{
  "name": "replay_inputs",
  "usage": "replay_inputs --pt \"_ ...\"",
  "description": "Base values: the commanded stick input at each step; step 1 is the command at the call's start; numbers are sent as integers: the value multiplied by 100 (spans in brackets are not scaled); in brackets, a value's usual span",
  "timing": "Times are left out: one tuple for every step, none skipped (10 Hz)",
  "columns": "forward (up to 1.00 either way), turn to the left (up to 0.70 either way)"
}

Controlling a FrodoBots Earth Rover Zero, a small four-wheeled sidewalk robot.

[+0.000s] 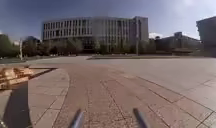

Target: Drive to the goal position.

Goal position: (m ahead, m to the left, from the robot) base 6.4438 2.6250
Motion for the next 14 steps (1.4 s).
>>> replay_inputs --pt "100 38" --pt "100 24" --pt "100 7" --pt "100 0" --pt "100 9" --pt "100 26" --pt "100 38" --pt "100 8" --pt "100 -2" --pt "100 0" --pt "100 15" --pt "100 29" --pt "100 23" --pt "100 0"
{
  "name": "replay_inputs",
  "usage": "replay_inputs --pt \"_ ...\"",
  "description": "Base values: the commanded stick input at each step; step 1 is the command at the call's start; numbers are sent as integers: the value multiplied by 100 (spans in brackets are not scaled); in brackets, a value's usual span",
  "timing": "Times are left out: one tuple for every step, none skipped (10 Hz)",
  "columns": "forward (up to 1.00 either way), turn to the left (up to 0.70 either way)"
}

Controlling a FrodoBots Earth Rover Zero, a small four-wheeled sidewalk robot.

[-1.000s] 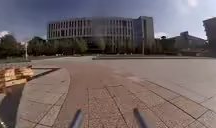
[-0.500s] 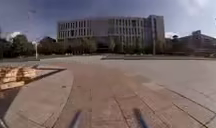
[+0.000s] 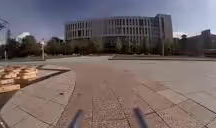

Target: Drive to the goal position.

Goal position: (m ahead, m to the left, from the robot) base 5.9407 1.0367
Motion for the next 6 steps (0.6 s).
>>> replay_inputs --pt "100 -2" --pt "100 -1" --pt "100 4" --pt "100 27" --pt "100 19" --pt "100 0"
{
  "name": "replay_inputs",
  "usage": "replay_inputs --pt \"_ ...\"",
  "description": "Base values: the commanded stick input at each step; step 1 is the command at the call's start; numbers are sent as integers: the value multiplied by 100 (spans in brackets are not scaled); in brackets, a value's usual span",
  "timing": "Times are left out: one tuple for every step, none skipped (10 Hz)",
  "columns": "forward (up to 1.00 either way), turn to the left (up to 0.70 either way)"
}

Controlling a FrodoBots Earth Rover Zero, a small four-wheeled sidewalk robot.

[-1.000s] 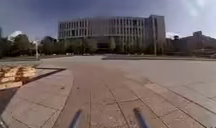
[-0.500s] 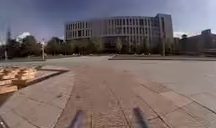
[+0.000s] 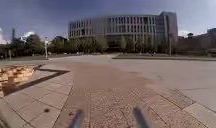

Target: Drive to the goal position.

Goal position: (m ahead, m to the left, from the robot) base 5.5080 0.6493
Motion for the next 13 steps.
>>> replay_inputs --pt "100 -1" --pt "100 -1" --pt "100 0" --pt "100 6" --pt "100 26" --pt "100 26" --pt "100 5" --pt "100 -1" --pt "100 -2" --pt "100 -2" --pt "100 -2" --pt "100 -2" --pt "100 -2"
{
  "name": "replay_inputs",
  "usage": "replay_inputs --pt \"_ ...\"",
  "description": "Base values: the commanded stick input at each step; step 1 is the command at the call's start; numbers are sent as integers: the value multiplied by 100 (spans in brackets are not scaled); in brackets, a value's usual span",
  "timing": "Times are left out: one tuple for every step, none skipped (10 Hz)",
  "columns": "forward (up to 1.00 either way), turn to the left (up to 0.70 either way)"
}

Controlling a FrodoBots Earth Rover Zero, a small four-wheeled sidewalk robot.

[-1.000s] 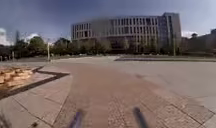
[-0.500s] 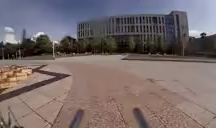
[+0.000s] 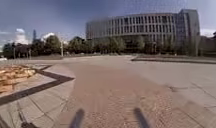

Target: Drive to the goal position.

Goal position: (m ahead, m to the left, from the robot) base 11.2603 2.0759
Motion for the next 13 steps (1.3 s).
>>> replay_inputs --pt "100 -2" --pt "100 -2" --pt "100 -1" --pt "100 2" --pt "100 32" --pt "100 31" --pt "100 0" --pt "100 -1" --pt "100 -4" --pt "100 -26" --pt "100 -39" --pt "100 -17" --pt "100 -7"
